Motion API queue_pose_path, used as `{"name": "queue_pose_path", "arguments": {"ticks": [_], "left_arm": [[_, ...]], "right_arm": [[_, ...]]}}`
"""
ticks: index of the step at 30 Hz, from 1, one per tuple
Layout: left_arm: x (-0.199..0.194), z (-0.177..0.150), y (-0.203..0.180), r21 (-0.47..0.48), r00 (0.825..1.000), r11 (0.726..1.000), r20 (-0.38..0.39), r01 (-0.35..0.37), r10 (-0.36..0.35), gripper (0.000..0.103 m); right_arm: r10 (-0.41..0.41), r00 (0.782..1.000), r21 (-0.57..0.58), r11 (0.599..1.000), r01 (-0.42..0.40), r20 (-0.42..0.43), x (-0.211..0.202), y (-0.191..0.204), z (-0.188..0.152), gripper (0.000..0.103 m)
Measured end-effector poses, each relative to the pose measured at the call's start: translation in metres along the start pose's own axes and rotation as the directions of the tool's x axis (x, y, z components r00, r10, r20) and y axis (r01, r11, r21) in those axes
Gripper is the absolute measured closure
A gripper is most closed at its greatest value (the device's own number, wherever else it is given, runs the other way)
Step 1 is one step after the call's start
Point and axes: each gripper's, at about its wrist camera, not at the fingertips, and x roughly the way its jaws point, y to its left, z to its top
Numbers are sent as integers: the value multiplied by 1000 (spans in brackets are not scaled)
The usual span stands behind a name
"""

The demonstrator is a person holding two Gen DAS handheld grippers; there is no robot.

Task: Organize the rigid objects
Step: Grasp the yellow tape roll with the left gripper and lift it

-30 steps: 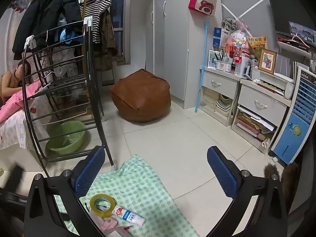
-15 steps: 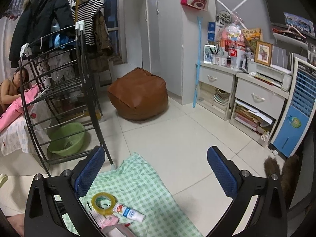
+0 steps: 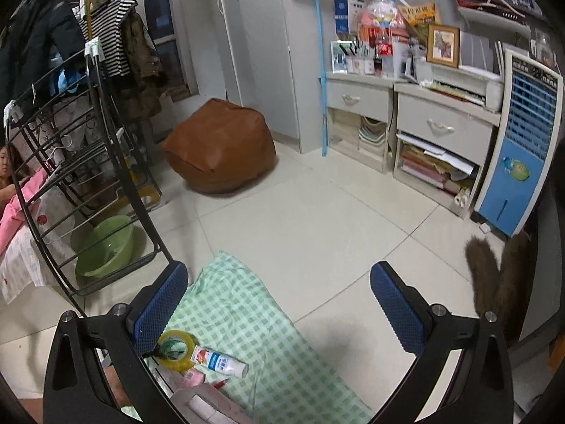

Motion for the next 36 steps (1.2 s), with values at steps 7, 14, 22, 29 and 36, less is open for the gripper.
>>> {"name": "queue_pose_path", "arguments": {"ticks": [7, 14, 22, 29, 36], "left_arm": [[30, -2, -14, 56, 998, 998, -51, -41, 44, 75], [34, -19, -32, 168, 989, 977, -51, -129, 139, 76], [-9, -37, 6, 172, 997, 985, -77, 1, 13, 76], [-82, -73, -6, 325, 998, 944, -44, 50, -37, 76], [-195, -140, -40, 551, 969, 798, -166, 243, -181, 76]], "right_arm": [[3, 999, 30, 1000, -2, -41, 6, -9, -4, 0], [-1, 999, 63, 998, 4, -54, 6, -16, -3, 0], [12, 998, 131, 991, -3, -69, 6, -22, -2, 0], [61, 991, 182, 983, -38, -123, 17, -14, -5, 0], [314, 877, 188, 947, -261, -364, 55, 31, -31, 0]]}}
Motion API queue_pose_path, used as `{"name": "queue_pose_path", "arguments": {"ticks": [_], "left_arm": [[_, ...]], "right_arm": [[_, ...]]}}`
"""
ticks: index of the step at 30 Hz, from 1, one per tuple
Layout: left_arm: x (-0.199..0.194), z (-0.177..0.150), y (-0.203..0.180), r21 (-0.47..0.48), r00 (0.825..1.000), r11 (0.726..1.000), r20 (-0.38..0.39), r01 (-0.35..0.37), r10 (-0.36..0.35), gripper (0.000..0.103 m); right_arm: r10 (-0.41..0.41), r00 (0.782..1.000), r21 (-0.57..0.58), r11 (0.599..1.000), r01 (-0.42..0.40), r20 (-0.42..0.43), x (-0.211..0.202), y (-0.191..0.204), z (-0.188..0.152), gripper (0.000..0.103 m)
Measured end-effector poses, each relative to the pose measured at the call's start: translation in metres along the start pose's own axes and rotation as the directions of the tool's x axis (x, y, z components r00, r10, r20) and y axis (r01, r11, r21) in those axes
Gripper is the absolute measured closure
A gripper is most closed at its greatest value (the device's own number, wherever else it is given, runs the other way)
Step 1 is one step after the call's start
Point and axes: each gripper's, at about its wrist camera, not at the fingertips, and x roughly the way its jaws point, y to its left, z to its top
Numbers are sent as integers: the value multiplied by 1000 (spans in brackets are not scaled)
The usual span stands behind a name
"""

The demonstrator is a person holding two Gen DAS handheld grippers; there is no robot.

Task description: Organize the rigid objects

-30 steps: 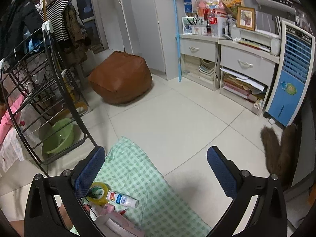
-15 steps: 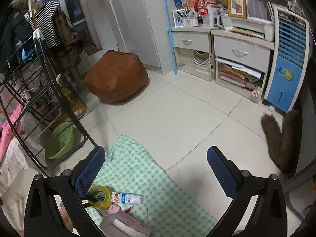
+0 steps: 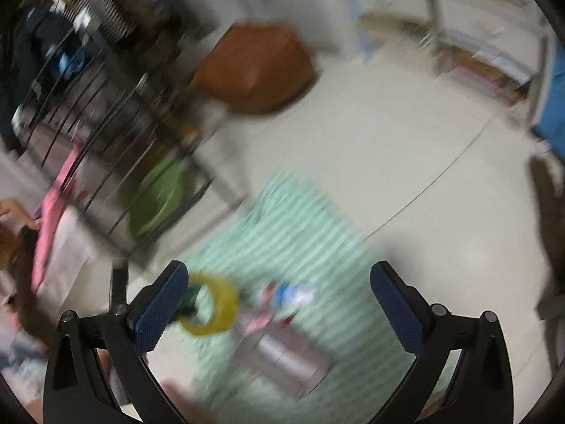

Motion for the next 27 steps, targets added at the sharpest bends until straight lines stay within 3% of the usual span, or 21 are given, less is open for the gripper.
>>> {"name": "queue_pose_path", "arguments": {"ticks": [1, 2, 4, 7, 10, 12, 14, 15, 19, 22, 23, 25, 27], "left_arm": [[-17, -13, -11, 27, 996, 996, -10, 83, -83, 76], [-30, -19, -19, 41, 991, 990, -16, 134, -133, 77], [-50, -33, -27, 73, 977, 974, -29, 214, -213, 77], [-67, -46, -26, 114, 975, 968, -44, 222, -219, 76], [-74, -50, -11, 91, 970, 966, -56, 242, -238, 76], [-77, -52, -2, 93, 974, 970, -51, 227, -223, 76], [-83, -50, 12, 67, 978, 976, -45, 205, -202, 77], [-85, -48, 19, 43, 977, 976, -40, 213, -211, 77], [-96, -28, 65, -115, 969, 962, 29, 248, -246, 77], [-105, -14, 109, -300, 987, 941, 86, 156, -136, 76], [-104, -10, 126, -377, 988, 914, 88, 149, -124, 76], [-97, -8, 162, -527, 980, 827, 70, 196, -188, 75], [-91, -12, 181, -600, 966, 766, 49, 232, -255, 75]], "right_arm": [[51, 998, 6, 999, -50, -47, 9, 4, -5, 0], [123, 986, 39, 992, -119, -111, 21, 7, -11, 0], [199, 965, 108, 977, -182, -173, 35, 9, -23, 1], [306, 929, 190, 944, -268, -210, 48, 12, -34, 5], [431, 867, 273, 890, -364, -249, 56, 18, -40, 16], [480, 830, 290, 868, -403, -285, 62, 23, -45, 35], [505, 792, 301, 858, -417, -343, 72, 30, -51, 46], [487, 790, 293, 870, -398, -372, 76, 31, -55, 53], [403, 788, 264, 913, -312, -464, 99, 29, -69, 57], [251, 813, 189, 966, -176, -526, 121, 14, -83, 58], [192, 819, 148, 980, -132, -540, 128, 10, -87, 58], [53, 817, 35, 999, -40, -574, 149, 6, -99, 58], [-46, 784, -67, 998, 6, -619, 173, 4, -114, 58]]}}
